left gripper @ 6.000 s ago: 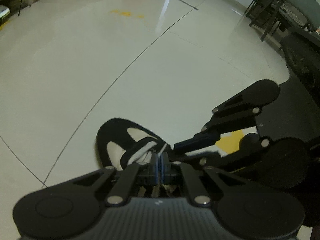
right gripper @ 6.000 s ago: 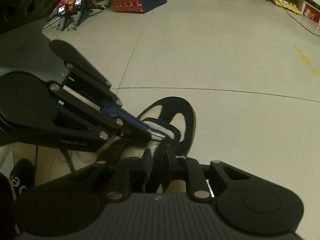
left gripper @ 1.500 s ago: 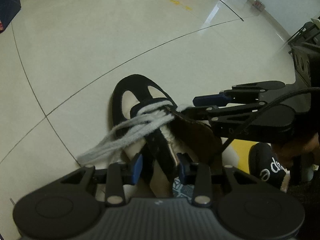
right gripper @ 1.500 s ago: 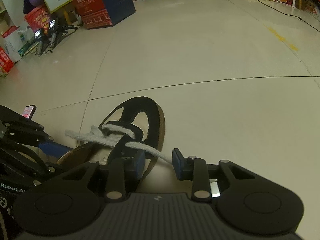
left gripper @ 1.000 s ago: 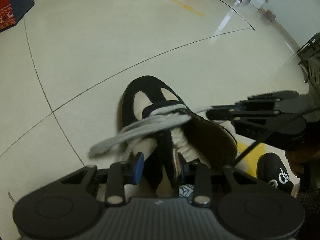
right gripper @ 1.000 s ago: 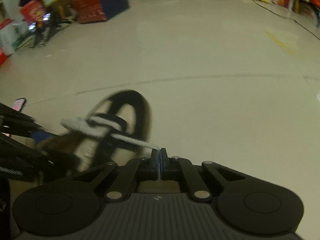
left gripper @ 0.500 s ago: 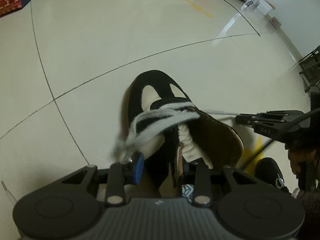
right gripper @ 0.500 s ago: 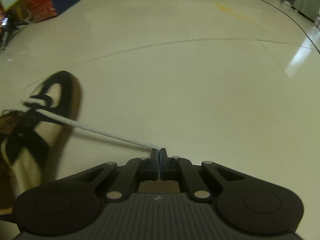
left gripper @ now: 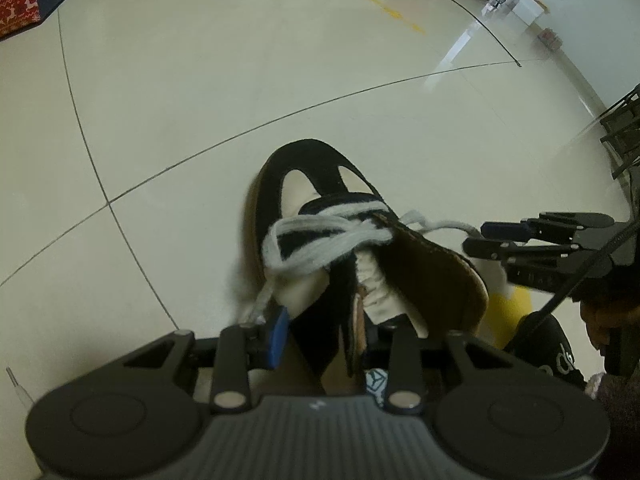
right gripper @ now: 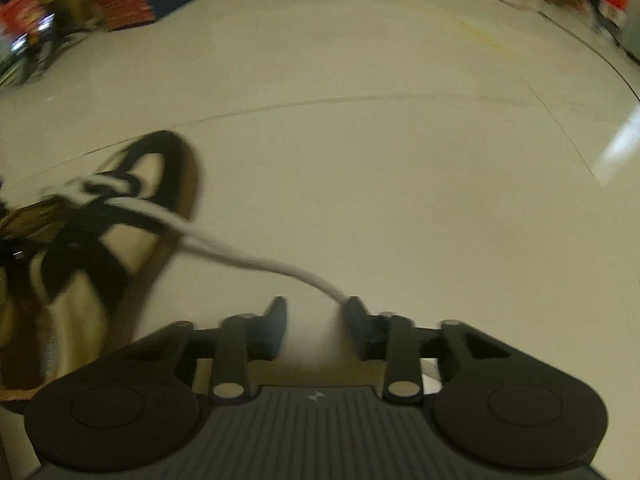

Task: Lace up shoes with both hands

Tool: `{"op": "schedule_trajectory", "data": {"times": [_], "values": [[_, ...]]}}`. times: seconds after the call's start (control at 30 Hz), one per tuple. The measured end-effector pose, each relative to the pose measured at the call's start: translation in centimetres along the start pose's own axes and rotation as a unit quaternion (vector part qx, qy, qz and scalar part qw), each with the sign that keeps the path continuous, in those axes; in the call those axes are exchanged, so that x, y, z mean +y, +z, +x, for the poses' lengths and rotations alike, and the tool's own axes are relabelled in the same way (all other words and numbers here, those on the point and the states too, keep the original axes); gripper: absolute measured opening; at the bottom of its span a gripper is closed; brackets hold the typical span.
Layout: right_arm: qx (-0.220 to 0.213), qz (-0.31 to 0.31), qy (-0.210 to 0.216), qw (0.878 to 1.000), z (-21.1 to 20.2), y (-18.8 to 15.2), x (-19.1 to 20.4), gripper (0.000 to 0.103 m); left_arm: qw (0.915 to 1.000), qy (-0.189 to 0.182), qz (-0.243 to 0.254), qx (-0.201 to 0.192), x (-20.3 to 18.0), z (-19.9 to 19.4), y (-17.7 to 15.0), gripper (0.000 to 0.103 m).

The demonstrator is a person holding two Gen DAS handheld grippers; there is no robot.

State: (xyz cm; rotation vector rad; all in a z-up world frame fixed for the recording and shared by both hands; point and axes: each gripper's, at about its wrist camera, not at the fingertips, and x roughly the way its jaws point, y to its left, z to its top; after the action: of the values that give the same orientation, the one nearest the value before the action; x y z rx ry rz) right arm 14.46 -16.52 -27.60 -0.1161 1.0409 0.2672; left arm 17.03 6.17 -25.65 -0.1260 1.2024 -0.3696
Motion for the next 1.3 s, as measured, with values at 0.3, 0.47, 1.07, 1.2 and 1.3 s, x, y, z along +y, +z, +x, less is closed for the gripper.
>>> {"op": "schedule_trajectory", "data": {"times": [0.3,0.47,1.07,1.2,1.3], "values": [[-0.039,-0.175,0.025,0.983,1.3,1.5,7.6,0.034,1.0000,0.005,0.003,0.001,-0.2,0.0,0.0,0.035],[-0.066,-0.261,-0.007,0.963,2.2,1.9,9.7,0.025,1.0000,0.005,0.003,0.001,-0.1,0.0,-0.1,0.035],[-0.028,-0.226,-0.080,0.971,2.8,1.0,7.4,0.001,1.0000,0.003,0.001,-0.002,0.1,0.2,-0.1,0.035],[-0.016,-0.215,-0.103,0.971,3.1,0.5,6.2,0.001,1.0000,0.003,0.001,-0.002,0.0,0.2,-0.1,0.035],[-0.008,-0.201,-0.115,0.973,3.0,0.2,5.2,0.001,1.0000,0.003,0.001,-0.003,0.0,0.3,-0.2,0.036]]}}
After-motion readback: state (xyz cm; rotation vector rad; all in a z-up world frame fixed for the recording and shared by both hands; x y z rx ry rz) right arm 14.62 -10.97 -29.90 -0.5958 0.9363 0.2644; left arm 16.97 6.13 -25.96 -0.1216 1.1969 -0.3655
